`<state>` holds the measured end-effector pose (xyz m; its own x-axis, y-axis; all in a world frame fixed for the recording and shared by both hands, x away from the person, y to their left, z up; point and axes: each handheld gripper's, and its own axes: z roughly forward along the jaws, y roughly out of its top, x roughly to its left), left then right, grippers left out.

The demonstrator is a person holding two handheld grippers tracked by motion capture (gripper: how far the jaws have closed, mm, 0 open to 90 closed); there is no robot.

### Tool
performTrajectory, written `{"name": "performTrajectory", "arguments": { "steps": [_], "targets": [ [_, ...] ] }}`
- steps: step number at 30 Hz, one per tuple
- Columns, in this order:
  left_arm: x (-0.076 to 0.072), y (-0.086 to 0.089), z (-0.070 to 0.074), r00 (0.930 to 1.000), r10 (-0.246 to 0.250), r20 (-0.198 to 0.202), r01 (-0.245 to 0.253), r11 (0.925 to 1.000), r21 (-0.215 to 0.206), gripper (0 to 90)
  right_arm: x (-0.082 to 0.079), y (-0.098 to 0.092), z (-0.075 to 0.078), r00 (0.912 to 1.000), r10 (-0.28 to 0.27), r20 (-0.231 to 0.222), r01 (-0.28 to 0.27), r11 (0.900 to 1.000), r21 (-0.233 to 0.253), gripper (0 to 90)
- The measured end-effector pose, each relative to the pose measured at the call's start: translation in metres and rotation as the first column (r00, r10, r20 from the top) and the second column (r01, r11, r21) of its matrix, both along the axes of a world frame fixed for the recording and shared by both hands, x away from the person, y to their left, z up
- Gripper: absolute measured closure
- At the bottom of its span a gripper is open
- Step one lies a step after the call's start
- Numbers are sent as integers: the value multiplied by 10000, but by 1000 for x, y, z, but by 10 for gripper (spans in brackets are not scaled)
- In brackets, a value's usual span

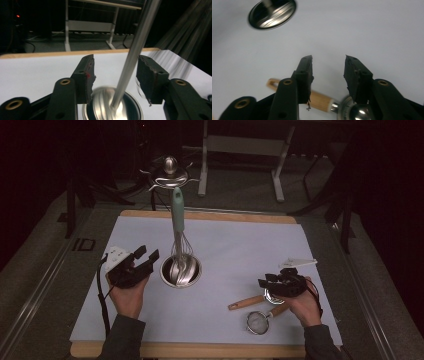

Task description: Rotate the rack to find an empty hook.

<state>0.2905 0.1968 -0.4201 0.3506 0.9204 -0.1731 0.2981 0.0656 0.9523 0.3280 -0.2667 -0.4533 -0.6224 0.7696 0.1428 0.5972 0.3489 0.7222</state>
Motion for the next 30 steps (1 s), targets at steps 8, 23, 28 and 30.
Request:
{"name": "performTrajectory", "arguments": {
  "steps": [8,23,28,30],
  "targets": [
    [2,-9,36,9927,-881,827,938,9932,-689,479,0,-17,-5,9973,-733,-25,733,9971,185,539],
    [2,-16,86,9669,-1294,2201,1435,9884,-495,557,2,-14,-21,9957,-919,-88,915,9949,-414,459],
    [-1,-17,100,9428,-1685,2876,1944,9789,-637,657,1,-15,-24,9952,-956,-202,940,9933,-678,516],
    [-2,-19,105,9359,-1663,3106,1893,9809,-453,700,0,-15,-26,9945,-1028,-221,1004,9907,-916,569]
  ]
}}
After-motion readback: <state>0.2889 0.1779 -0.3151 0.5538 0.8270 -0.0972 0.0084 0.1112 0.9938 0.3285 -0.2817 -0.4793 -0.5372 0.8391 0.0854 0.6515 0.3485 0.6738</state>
